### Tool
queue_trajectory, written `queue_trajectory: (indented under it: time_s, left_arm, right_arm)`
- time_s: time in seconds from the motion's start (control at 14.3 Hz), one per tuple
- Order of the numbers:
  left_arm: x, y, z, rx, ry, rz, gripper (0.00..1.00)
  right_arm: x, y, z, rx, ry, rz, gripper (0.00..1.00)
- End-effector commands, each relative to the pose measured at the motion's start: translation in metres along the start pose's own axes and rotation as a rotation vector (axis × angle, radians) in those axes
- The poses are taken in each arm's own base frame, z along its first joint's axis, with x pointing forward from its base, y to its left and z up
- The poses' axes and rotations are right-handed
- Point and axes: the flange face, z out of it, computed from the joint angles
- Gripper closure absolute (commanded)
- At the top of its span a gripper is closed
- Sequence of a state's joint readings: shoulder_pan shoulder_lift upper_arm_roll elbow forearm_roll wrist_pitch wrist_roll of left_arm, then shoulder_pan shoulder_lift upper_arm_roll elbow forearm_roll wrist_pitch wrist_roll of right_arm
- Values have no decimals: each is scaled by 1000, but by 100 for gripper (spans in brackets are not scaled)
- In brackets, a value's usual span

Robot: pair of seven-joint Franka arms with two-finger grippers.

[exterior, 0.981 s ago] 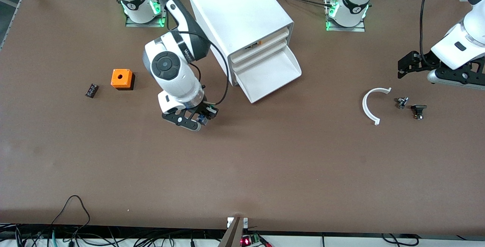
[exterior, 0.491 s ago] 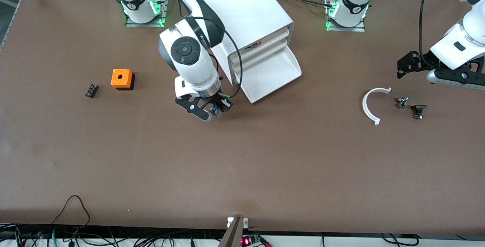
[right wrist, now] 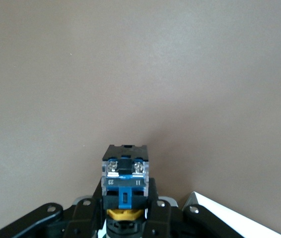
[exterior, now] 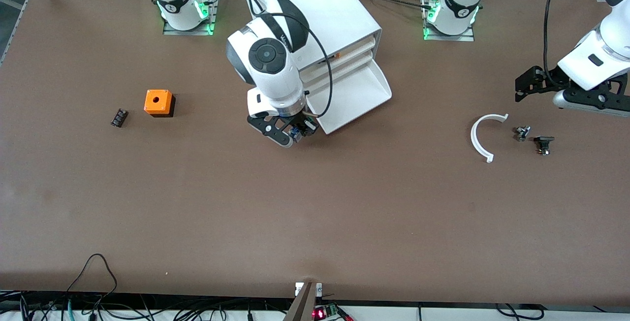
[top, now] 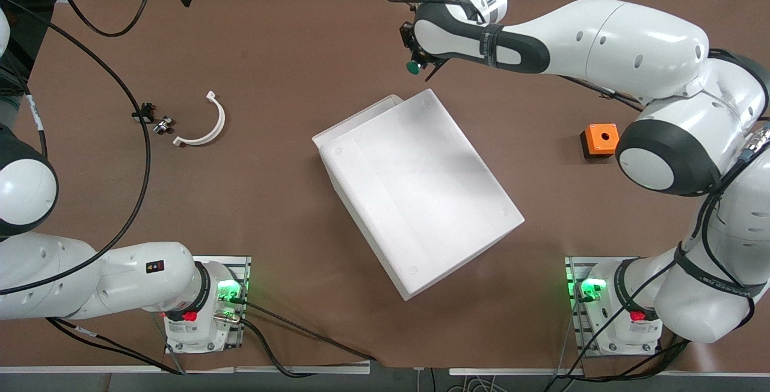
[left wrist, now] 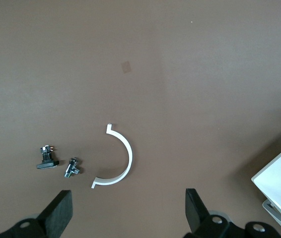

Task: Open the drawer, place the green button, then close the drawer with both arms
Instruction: 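Carry the push button with the right gripper over the open drawer, then lower the push button into the drawer and open the right gripper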

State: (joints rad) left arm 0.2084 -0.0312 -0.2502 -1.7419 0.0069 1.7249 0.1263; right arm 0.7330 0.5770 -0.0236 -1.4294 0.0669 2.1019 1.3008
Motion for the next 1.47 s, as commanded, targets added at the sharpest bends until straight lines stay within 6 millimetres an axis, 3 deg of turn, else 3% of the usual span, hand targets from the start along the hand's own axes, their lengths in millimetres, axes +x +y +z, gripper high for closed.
queue_trajectory:
  time_s: [0.0, 0.21, 0.77, 1.19, 1.4]
  left_arm:
    - [1, 1, -4, 27, -8, -3, 0]
    - [2, 1, -5, 27, -6, -1, 0]
    - [3, 1, -6, 27, -3, -1, 0]
    - [3, 0, -5, 23, -4, 0, 0]
    - [3, 1, -5, 17, -3, -1, 0]
  right_arm:
    - [-16, -19, 2, 9, 23, 44, 88]
    - [-32, -30, 7, 19, 23, 105, 88]
    - [-78, -38, 31, 3, -18, 239, 88]
    - [-105, -45, 39, -3, -108, 317, 88]
    - [-127, -45, 57, -32, -105, 306, 88]
